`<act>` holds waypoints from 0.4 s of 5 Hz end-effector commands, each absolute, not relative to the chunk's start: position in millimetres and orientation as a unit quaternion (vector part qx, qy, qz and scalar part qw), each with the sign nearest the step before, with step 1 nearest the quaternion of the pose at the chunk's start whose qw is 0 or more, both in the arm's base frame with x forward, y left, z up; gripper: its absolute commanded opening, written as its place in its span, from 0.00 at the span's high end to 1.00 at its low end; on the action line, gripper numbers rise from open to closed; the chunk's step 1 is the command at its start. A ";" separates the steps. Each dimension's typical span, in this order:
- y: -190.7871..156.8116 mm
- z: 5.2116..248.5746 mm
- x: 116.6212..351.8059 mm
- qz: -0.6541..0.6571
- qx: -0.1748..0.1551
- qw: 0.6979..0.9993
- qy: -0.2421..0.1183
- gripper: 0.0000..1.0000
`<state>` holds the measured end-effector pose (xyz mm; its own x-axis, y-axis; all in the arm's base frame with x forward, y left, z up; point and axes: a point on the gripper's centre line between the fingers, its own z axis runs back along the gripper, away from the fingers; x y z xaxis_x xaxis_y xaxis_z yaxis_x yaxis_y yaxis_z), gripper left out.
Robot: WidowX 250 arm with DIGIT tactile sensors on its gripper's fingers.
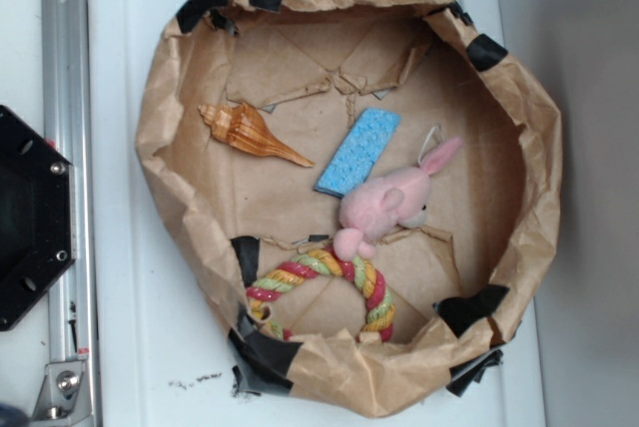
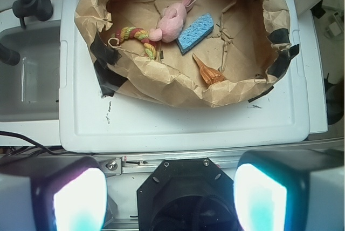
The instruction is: Grab the pink bunny.
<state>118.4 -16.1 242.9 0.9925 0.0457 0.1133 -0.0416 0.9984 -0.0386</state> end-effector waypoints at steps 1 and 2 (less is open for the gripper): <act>-16.1 242.9 118.4 0.022 -0.018 0.998 -0.057 0.00; 10.6 201.8 168.4 0.050 -0.028 0.993 -0.105 0.00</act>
<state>166.8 6.7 194.6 0.9807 0.0914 0.1729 -0.0798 0.9941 -0.0728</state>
